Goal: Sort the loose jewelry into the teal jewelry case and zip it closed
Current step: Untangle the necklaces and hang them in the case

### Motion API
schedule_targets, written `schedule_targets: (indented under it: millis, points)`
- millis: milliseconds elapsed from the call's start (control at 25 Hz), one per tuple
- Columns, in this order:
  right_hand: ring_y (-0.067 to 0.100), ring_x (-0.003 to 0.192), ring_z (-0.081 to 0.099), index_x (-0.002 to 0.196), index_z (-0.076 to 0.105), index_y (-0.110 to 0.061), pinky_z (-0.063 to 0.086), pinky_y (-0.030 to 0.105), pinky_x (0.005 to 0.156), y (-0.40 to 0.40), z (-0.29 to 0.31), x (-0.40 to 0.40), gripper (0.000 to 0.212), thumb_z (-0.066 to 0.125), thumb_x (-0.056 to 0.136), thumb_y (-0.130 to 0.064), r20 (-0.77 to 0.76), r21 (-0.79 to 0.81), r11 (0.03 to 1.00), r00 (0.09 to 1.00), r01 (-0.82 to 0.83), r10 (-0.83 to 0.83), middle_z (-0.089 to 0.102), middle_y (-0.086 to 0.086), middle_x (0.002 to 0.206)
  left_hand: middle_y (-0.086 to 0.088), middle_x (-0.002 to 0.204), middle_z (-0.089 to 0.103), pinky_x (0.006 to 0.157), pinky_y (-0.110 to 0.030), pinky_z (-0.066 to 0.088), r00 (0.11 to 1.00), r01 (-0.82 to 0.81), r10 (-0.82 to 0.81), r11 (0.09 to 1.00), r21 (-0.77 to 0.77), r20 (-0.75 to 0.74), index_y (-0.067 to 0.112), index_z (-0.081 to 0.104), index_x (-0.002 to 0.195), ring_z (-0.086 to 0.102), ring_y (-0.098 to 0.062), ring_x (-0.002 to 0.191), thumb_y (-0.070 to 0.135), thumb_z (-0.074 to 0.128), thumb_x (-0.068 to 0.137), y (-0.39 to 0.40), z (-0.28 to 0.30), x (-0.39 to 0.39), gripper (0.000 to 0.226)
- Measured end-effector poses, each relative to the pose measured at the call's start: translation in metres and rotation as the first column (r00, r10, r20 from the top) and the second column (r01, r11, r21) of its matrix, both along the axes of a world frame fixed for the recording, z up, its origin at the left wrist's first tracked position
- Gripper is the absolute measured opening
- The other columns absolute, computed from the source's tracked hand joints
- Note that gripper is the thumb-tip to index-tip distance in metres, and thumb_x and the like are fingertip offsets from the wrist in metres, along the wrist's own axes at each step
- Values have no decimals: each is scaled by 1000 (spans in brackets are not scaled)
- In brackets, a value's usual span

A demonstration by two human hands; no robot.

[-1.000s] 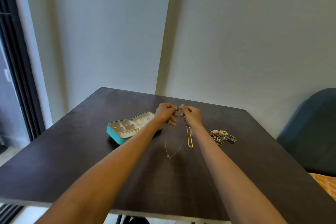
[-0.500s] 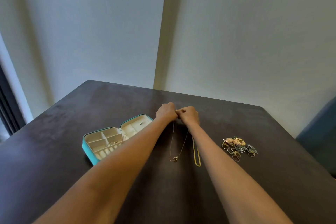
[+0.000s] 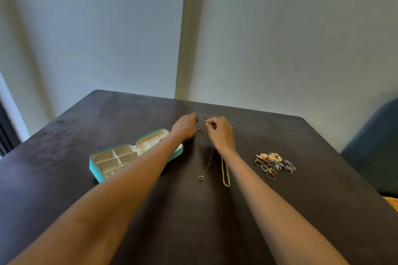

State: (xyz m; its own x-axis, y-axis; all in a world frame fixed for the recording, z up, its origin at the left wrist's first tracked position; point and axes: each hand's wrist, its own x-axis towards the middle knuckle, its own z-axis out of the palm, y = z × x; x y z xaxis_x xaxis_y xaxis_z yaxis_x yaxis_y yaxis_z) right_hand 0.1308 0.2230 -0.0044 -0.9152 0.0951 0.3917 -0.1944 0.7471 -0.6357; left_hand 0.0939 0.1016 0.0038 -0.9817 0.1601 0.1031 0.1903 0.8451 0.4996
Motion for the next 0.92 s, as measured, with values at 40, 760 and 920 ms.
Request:
schedule_targets:
  millis: [40, 760, 920]
  points:
    - [18, 97, 58, 99, 70, -16, 47, 30, 85, 2, -1, 14, 15, 57, 92, -19, -41, 13, 999, 998, -38, 39, 61, 2, 100, -11, 124, 54, 95, -37, 43, 999, 29, -31, 999, -43, -33, 12, 54, 119, 52, -26, 114, 13, 52, 91, 0, 0, 5, 28]
    - [10, 107, 63, 107, 73, -13, 33, 21, 108, 14, -30, 150, 34, 49, 88, -28, -80, 432, 805, 871, -408, 484, 71, 0, 110, -10, 137, 44, 108, -42, 26, 992, 115, -122, 865, -489, 17, 26, 44, 135, 45, -28, 125, 23, 38, 98, 17, 4, 12, 38]
    - [10, 115, 59, 114, 69, -14, 26, 18, 109, 20, -32, 151, 34, 52, 88, -27, -28, 456, 778, 867, -432, 498, 68, 0, 118, -11, 139, 40, 106, -41, 31, 990, 140, -131, 868, -476, 53, 26, 42, 138, 44, -29, 126, 22, 37, 99, 16, 6, 5, 39]
